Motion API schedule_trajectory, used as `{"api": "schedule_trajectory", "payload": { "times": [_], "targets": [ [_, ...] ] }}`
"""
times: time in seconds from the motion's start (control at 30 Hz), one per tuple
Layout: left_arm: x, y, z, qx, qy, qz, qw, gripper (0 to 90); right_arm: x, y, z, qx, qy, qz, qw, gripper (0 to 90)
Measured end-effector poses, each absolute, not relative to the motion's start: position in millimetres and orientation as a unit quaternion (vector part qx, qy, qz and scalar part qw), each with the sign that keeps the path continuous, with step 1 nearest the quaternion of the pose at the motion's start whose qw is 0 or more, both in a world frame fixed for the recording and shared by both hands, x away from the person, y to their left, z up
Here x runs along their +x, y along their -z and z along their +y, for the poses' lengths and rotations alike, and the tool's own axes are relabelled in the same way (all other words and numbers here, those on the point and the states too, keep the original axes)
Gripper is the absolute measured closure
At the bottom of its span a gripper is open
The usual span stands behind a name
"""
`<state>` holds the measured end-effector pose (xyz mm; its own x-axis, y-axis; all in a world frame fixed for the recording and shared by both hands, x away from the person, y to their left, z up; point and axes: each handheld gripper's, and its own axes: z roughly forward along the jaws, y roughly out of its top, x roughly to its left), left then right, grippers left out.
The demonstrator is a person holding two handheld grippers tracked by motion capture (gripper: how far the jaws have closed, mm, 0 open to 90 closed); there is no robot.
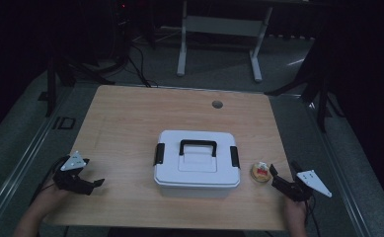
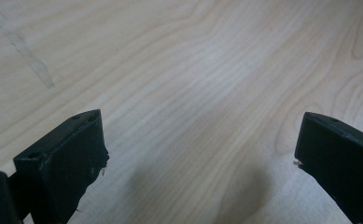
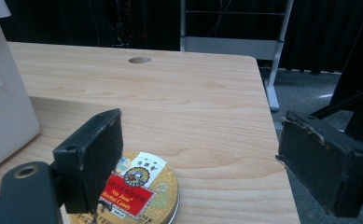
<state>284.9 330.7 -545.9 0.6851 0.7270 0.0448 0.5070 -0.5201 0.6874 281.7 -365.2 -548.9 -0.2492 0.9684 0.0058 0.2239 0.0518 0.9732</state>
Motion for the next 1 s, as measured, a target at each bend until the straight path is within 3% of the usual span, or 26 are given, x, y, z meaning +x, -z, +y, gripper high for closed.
{"api": "schedule_trajectory", "payload": {
  "times": [0.37,0.77,1.0],
  "targets": [
    [289,522,319,0.906,-0.129,0.301,0.268,1.4,282,549,-365,0.478,-0.492,0.624,0.373,13.5],
    [296,493,308,0.935,-0.129,0.273,0.186,3.3,282,550,-364,0.476,-0.490,0.629,0.371,13.4],
    [299,484,298,0.941,-0.046,0.311,0.126,2.0,282,550,-362,0.470,-0.490,0.636,0.367,13.4]
  ]
}}
